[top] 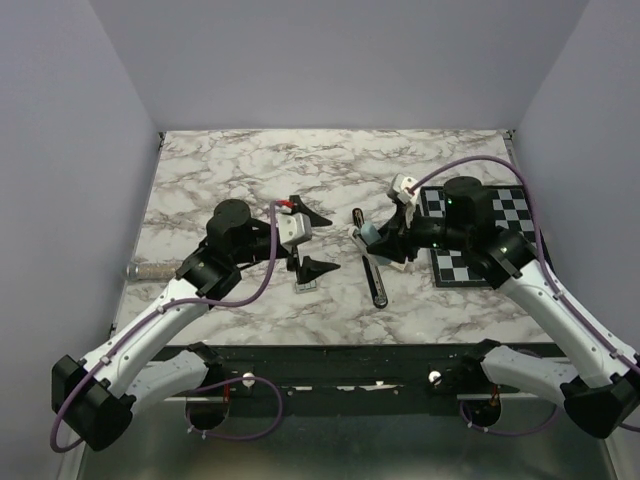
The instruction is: Load the staples into the stapler
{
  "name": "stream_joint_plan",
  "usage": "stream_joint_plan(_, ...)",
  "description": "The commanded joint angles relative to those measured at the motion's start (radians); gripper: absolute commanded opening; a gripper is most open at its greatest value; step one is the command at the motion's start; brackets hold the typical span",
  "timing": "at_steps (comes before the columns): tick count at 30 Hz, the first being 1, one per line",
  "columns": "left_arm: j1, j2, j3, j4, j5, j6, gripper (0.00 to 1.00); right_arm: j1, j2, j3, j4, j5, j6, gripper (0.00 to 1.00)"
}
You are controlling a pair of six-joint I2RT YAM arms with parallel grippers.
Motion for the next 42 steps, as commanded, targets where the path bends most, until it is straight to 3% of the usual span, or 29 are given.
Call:
stream_joint_plan(1,-0.082,0.043,0.045,-0.071,0.134,0.064,0.98,0.024,-0.069,-0.051,0.096,-0.175,-0.125,0.05)
stream_joint_plan(13,-0.131,0.089,0.048,-0.023,0.128,-0.011,0.89,0.089,-0.055,-0.05,0.06,-0.226,-0.194,0.05)
stream_joint_plan(19,-0.131,0.097,0.049,0.0,0.192,-0.042,0.77,0.093,-0.057,-0.059,0.071,-0.241,-0.196,0.05)
stream_joint_plan(28,-0.131,0.112,0.057,0.024,0.223,-0.086,0.47,0.101,-0.052,-0.062,0.059,-0.249,-0.204,0.05)
stream_joint_plan(31,-0.131,0.117,0.06,0.023,0.221,-0.091,0.23,0.104,-0.048,-0.062,0.059,-0.252,-0.204,0.05)
stream_joint_plan(32,-0.131,0.115,0.062,0.024,0.214,-0.092,0.06,0.104,-0.048,-0.061,0.059,-0.255,-0.201,0.06)
stream_joint_plan(33,-0.13,0.117,0.062,0.023,0.207,-0.092,0.0,0.104,-0.048,-0.059,0.066,-0.257,-0.198,0.08)
stream_joint_plan(36,-0.13,0.106,0.059,0.024,0.168,-0.096,0.0,0.104,-0.048,-0.064,0.099,-0.254,-0.161,0.23)
stream_joint_plan(37,-0.131,0.105,0.057,0.024,0.157,-0.094,0.0,0.104,-0.051,-0.067,0.112,-0.249,-0.138,0.33)
stream_joint_plan(42,-0.13,0.095,0.054,0.014,0.106,-0.085,0.0,0.103,-0.074,-0.087,0.189,-0.208,-0.07,0.47)
